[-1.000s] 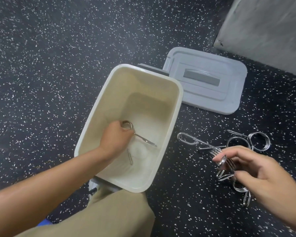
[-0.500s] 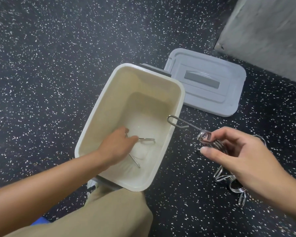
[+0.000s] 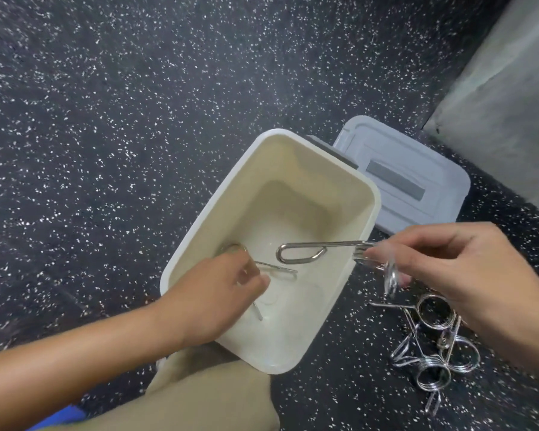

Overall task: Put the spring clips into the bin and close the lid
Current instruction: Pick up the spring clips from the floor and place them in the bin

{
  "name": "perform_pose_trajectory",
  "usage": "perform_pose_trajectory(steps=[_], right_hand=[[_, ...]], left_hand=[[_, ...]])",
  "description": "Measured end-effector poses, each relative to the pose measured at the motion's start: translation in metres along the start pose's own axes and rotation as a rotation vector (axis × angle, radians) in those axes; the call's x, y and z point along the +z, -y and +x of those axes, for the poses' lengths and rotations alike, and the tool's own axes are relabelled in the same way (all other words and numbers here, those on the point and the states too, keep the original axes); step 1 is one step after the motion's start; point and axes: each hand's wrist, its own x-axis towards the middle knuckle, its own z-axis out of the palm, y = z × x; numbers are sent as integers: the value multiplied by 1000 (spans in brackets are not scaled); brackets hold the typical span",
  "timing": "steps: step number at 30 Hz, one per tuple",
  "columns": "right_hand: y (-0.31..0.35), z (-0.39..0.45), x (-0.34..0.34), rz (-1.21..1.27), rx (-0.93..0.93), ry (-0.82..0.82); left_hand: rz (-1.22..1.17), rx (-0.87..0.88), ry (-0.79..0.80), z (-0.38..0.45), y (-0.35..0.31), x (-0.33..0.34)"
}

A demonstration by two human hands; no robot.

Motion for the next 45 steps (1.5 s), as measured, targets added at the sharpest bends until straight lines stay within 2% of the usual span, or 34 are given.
perform_pose_trajectory(steps=[5, 10, 17, 22, 29, 33, 42, 45], right_hand=[[10, 27, 27, 109, 77, 32], [11, 59, 38, -59, 30, 66], [14, 108, 45, -747, -338, 159], [-5, 154, 58, -1171, -697, 251], [-35, 186, 82, -1374, -1065, 426], [-50, 190, 90, -1380, -1097, 462], [-55, 194, 94, -1349, -982, 470], [-50, 186, 92, -1370, -920, 410]], left_hand=[[-69, 34, 23, -14, 2, -15], [-160, 69, 13, -26, 9, -27], [-200, 78, -6, -26, 13, -36], [-222, 64, 10, -23, 7, -40], [-211, 60, 57, -22, 8, -36], [-195, 58, 69, -24, 9, -35], [-160, 76, 78, -20, -8, -29], [-133, 102, 79, -17, -17, -26]])
